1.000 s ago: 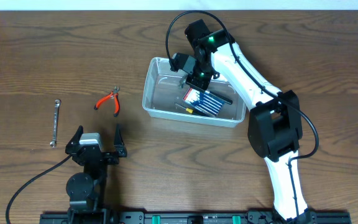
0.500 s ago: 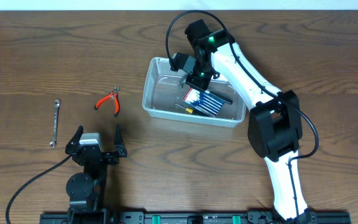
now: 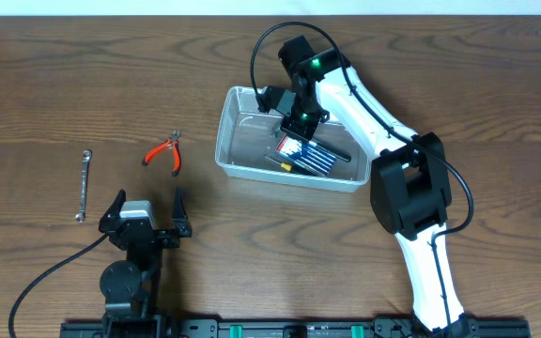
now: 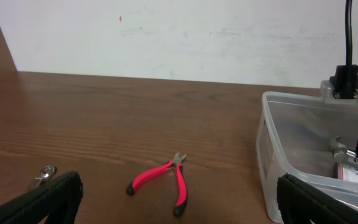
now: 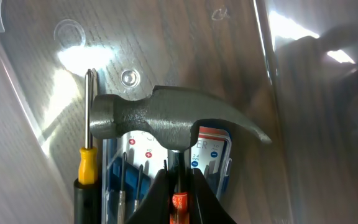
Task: Pack container
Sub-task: 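Lower the hammer into the container beside the set case, then open the right gripper to release the hammer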
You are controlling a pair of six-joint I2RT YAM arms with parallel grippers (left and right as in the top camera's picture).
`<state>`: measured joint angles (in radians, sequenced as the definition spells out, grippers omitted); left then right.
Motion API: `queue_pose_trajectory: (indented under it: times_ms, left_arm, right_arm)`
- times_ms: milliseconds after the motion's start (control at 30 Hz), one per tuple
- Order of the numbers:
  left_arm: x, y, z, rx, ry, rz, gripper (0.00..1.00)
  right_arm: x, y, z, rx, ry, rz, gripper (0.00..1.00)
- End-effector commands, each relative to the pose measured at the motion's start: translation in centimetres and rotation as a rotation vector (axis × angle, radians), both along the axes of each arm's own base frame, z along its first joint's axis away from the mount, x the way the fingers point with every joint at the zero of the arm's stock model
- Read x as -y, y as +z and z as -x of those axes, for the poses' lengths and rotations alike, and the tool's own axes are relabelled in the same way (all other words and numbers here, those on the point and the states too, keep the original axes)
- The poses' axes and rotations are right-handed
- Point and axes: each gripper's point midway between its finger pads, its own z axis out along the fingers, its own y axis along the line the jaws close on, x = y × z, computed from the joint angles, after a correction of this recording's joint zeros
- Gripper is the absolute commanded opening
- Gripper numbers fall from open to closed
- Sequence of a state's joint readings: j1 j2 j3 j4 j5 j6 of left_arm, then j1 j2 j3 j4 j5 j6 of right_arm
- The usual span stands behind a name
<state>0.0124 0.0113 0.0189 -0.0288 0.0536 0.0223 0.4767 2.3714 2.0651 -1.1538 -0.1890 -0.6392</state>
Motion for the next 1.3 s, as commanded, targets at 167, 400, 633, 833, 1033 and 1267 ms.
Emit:
queue_pose_trajectory:
  times_ms: [167, 400, 633, 833, 1033, 1267]
  left_arm:
    - [0.0, -1.5, 0.1, -0.048, -0.002, 0.007, 0.98]
    - [0.0, -1.5, 0.1, -0.048, -0.002, 0.007, 0.98]
    - [0.0, -1.5, 0.1, -0.048, -0.002, 0.007, 0.98]
    - [0.0, -1.5, 0.1, -0.048, -0.002, 0.007, 0.98]
    - [0.0, -1.5, 0.1, -0.048, -0.002, 0.007, 0.98]
    - [0.0, -1.5, 0.1, -0.048, -0.002, 0.007, 0.98]
  right_arm:
    - [0.7, -0.1, -0.5, -0.008, -0.034, -0.009, 0.11]
    - [0.8, -0.1, -0.5, -0.009, -0.038, -0.008, 0.17]
    - [0.8, -0.1, -0.5, -0.010, -0.040, -0.009, 0.18]
    - [0.7, -0.1, -0.7, -0.008, -0.066, -0.013, 0.26]
    - [0.1, 1.0, -1.2, 0.006, -0.098, -0.031, 0.33]
    - [-1.3, 6.1, -2.8, 0.076, -0.103, -0.110, 0.43]
